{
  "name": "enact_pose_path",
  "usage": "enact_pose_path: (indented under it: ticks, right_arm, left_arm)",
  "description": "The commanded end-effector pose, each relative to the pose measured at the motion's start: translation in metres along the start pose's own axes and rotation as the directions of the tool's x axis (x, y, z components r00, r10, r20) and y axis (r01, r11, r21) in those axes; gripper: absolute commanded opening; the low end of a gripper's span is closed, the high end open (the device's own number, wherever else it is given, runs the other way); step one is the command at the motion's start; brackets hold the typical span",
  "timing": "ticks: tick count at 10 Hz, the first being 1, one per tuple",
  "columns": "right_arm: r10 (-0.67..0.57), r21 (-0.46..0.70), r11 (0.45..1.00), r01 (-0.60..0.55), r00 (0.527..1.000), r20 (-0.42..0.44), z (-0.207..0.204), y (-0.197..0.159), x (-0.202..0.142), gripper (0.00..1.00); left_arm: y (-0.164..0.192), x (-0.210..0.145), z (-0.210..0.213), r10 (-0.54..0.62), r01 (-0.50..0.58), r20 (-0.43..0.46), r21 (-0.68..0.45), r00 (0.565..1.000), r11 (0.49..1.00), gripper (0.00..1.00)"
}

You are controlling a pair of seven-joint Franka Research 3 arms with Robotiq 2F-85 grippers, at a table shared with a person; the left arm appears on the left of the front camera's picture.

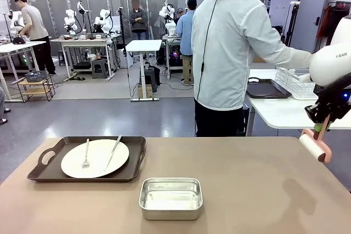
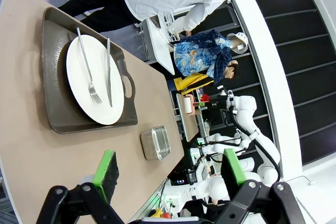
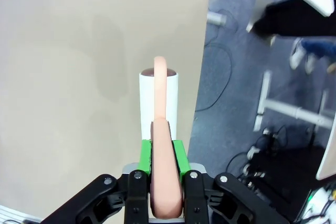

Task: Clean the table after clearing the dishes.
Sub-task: Place the Lint Roller back on top of the Airtight Container.

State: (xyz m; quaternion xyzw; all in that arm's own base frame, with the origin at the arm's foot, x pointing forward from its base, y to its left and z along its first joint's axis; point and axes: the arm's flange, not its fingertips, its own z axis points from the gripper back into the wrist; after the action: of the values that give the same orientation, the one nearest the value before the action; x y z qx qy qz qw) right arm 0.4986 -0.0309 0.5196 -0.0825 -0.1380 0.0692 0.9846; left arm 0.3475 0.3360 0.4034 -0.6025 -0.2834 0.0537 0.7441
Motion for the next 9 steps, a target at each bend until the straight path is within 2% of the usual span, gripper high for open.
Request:
enact_pose_path:
  ticks: [1, 2, 3, 5, 6, 7, 8, 9]
  right_arm:
    - [0.199, -0.030, 0.980, -0.197, 0.972, 0.122, 0.045, 0.037, -0.006, 0.21]
    - [0.323, -0.098, 0.945, -0.311, 0.934, 0.154, 0.062, 0.074, -0.009, 0.21]
    - [0.441, -0.082, 0.897, -0.434, 0.876, 0.194, 0.077, 0.117, -0.014, 0.21]
    - [0.592, -0.013, 0.786, -0.618, 0.747, 0.301, 0.109, 0.183, -0.025, 0.21]
    - [0.656, 0.013, 0.720, -0.694, 0.686, 0.314, 0.128, 0.216, -0.033, 0.21]
    - [0.741, 0.048, 0.620, -0.783, 0.605, 0.292, 0.142, 0.258, -0.043, 0.21]
    - [0.791, 0.080, 0.531, -0.843, 0.528, 0.310, 0.149, 0.288, -0.049, 0.21]
    - [0.845, 0.057, 0.445, -0.894, 0.440, 0.303, 0.149, 0.319, -0.060, 0.21]
  left_arm:
    - [-0.002, 0.000, 0.003, -0.005, 0.005, 0.002, -0.007, 1.000, 1.000, 1.00]
    - [-0.002, 0.000, 0.003, -0.005, 0.005, 0.002, -0.007, 1.000, 1.000, 1.00]
    - [-0.002, 0.000, 0.003, -0.005, 0.005, 0.002, -0.007, 1.000, 1.000, 1.00]
    - [-0.002, 0.000, 0.003, -0.005, 0.005, 0.002, -0.007, 1.000, 1.000, 1.00]
    - [-0.002, 0.000, 0.003, -0.005, 0.005, 0.002, -0.007, 1.000, 1.000, 1.00]
    - [-0.002, 0.000, 0.003, -0.005, 0.005, 0.002, -0.007, 1.000, 1.000, 1.00]
    - [-0.002, 0.000, 0.003, -0.005, 0.005, 0.002, -0.007, 1.000, 1.000, 1.00]
    - [-0.002, 0.000, 0.003, -0.005, 0.005, 0.002, -0.007, 1.000, 1.000, 1.00]
